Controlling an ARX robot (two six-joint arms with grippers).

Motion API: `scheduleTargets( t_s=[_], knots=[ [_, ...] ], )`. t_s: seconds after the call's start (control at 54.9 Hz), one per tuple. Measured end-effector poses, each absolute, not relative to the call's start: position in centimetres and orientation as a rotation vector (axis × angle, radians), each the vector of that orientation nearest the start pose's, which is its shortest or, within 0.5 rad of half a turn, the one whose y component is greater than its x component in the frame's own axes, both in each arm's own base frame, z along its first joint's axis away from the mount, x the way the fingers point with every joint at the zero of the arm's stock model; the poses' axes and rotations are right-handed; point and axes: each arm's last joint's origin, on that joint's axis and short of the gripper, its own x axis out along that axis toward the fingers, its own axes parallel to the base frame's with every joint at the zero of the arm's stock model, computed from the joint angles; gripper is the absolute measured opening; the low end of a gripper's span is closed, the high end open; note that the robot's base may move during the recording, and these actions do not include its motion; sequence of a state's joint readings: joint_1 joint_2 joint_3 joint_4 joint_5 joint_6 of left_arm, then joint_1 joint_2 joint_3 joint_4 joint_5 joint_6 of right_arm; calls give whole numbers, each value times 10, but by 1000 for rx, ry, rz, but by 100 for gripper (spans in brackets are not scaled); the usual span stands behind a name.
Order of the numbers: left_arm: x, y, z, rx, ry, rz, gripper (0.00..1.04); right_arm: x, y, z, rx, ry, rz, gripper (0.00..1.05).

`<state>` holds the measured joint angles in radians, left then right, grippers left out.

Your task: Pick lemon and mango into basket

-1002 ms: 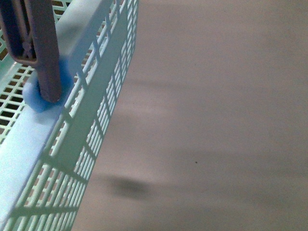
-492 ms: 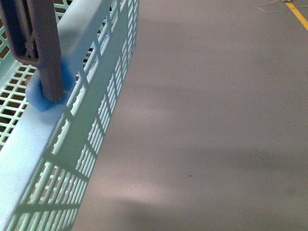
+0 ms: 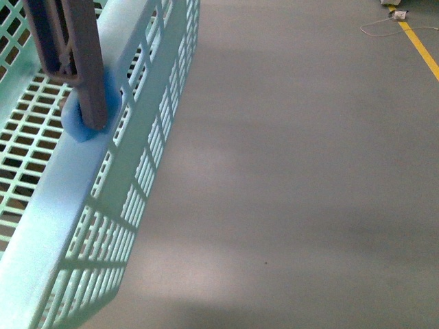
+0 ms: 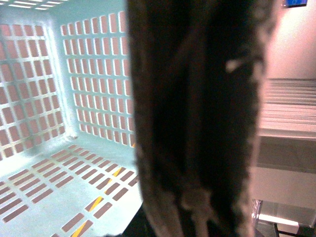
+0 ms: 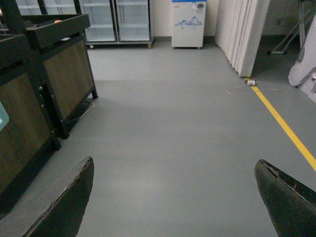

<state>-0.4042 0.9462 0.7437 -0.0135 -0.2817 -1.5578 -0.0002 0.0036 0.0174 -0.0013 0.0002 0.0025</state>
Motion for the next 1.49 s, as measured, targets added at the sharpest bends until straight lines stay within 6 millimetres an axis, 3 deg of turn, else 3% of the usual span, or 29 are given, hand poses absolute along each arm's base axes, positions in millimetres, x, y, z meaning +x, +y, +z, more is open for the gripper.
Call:
scheduleTargets(
  t_s=[1.493],
  knots=[
    [197, -76, 306, -1478, 252, 65, 4, 97, 0, 169, 3, -12, -3, 96]
  ],
)
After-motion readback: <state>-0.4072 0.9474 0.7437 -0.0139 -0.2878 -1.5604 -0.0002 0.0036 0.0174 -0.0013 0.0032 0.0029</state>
